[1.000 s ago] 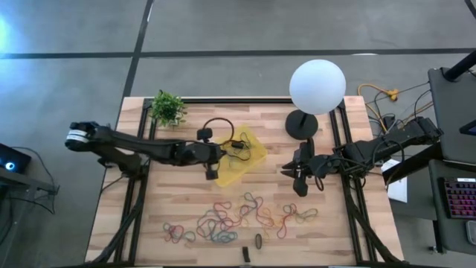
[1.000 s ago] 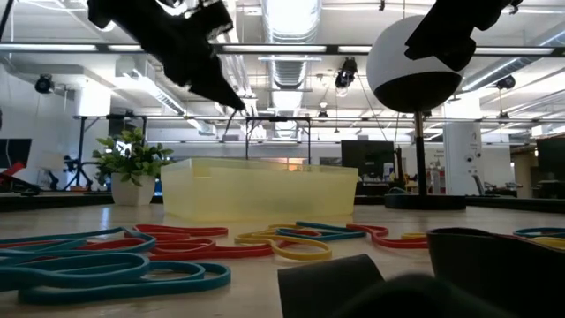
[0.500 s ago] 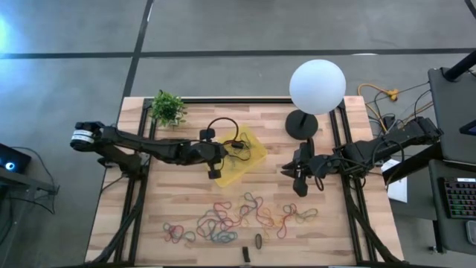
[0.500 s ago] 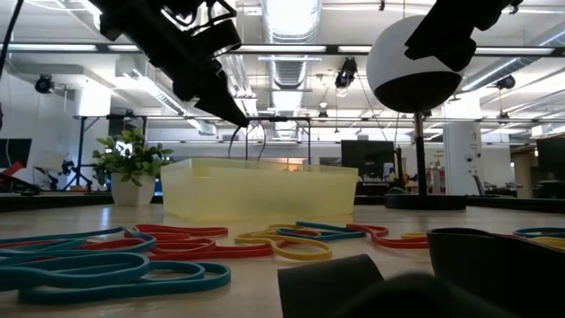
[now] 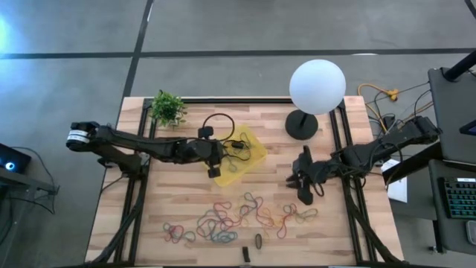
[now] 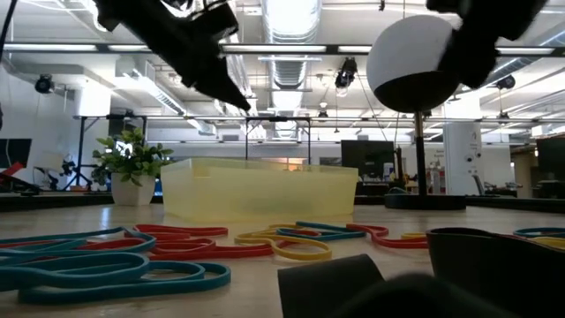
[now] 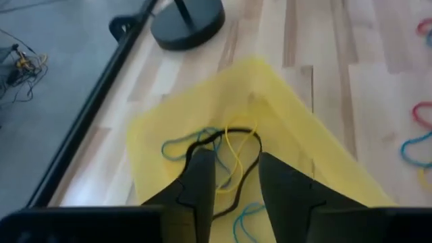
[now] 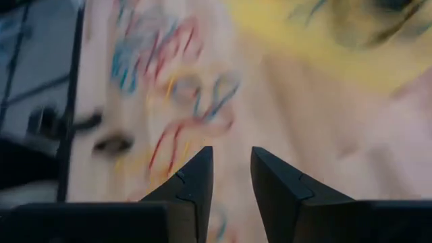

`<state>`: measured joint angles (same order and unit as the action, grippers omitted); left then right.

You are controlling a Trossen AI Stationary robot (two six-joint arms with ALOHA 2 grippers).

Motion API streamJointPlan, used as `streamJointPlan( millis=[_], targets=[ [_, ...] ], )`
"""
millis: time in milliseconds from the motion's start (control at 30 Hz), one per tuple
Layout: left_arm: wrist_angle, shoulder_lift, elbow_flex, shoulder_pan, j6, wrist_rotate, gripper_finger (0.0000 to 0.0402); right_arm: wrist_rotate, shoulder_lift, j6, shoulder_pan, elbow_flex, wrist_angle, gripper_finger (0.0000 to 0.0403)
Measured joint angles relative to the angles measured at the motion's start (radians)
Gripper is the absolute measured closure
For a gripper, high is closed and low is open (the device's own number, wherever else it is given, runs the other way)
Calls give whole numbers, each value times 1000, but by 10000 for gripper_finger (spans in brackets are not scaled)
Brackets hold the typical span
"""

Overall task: Pick and place rubber bands into bin
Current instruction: Put the yellow rubber band into the yellow bin

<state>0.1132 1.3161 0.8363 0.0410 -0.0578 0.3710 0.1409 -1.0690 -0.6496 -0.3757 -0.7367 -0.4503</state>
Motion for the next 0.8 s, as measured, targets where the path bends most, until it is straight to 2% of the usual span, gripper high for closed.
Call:
streamJointPlan(
  millis=[167, 333, 400, 533, 800],
  targets=[
    [-2, -57, 5, 0, 0, 0, 301, -86, -46, -94, -112, 74, 12, 324],
    [-3, -95, 6, -1, 0, 3, 301, -88, -106, -168, -229, 91, 16, 332],
    [-1, -101, 5, -1, 0, 12, 301, -57, -133, -170, -258, 86, 21, 332],
    [0, -103, 5, -2, -1, 48, 301, 11, -206, -156, -275, 64, 24, 325],
    [0, -103, 5, -2, -1, 54, 301, -21, -380, -99, -275, 36, 46, 310]
  ],
)
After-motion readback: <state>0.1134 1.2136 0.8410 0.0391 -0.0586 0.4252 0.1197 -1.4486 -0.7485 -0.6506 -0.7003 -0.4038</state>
